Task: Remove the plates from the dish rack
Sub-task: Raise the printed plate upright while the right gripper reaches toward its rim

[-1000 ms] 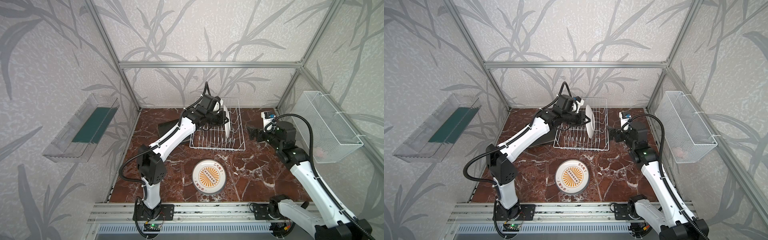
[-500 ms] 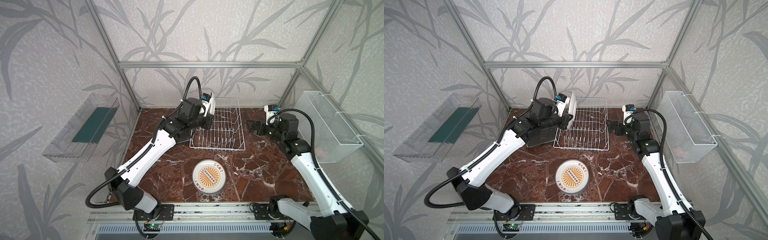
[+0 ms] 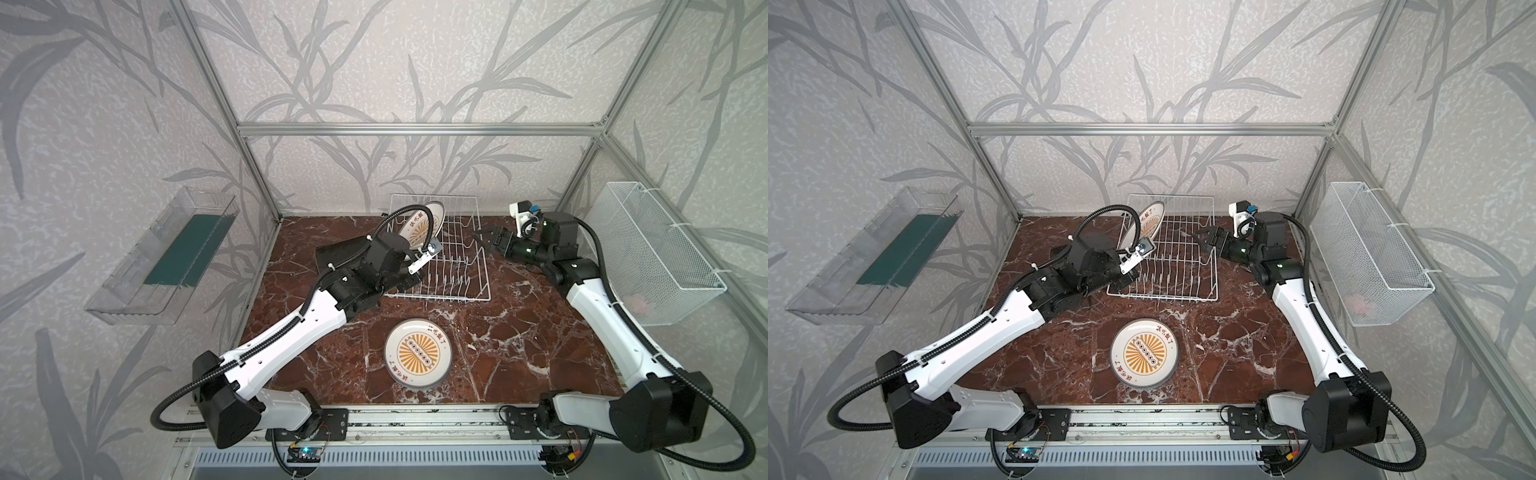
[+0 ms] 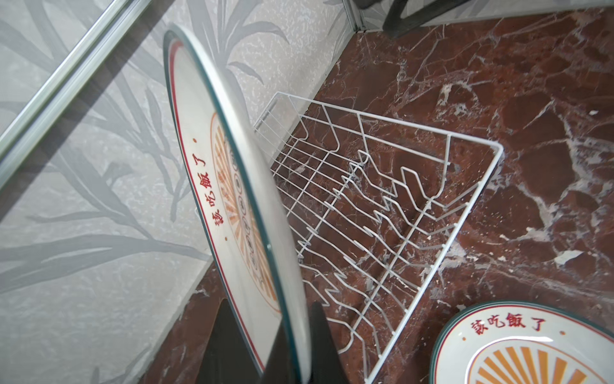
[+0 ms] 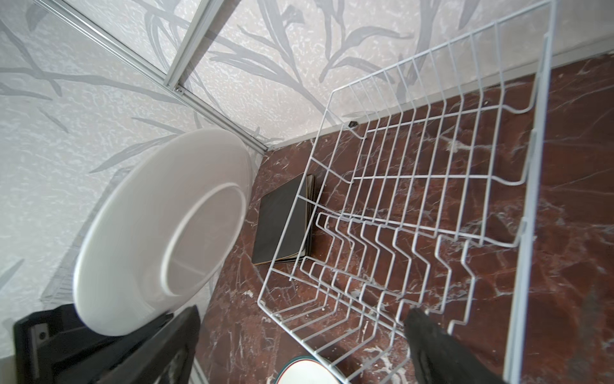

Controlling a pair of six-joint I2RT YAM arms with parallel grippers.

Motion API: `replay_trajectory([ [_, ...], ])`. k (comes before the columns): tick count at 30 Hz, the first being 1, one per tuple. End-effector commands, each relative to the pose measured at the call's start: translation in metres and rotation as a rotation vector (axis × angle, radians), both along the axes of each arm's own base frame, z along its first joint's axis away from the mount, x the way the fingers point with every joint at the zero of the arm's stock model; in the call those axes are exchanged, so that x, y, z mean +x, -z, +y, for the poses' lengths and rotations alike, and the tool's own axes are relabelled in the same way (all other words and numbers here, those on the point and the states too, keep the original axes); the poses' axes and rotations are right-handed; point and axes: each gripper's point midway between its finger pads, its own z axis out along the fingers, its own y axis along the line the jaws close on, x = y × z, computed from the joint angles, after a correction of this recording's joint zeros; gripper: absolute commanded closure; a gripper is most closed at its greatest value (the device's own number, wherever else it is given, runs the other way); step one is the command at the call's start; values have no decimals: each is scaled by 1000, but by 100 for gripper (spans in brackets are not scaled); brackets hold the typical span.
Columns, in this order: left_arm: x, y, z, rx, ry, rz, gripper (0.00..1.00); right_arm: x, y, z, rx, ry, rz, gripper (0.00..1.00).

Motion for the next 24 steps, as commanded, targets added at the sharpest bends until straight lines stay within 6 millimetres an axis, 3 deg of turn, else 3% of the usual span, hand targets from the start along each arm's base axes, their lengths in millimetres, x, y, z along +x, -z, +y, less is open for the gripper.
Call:
replay_trajectory([
  [1, 1, -12, 5, 111, 19, -152, 100, -5, -29, 22, 62, -75, -50, 7],
  [12, -7, 13, 1, 271, 81, -179, 100, 0, -9, 59, 85, -121, 15, 16],
  [19, -6, 34, 2, 388, 94, -210, 100, 5, 9, 79, 68, -150, 81, 36],
  [24, -6, 35, 3, 409, 90, -230, 100, 8, 25, 85, 39, -151, 146, 49],
])
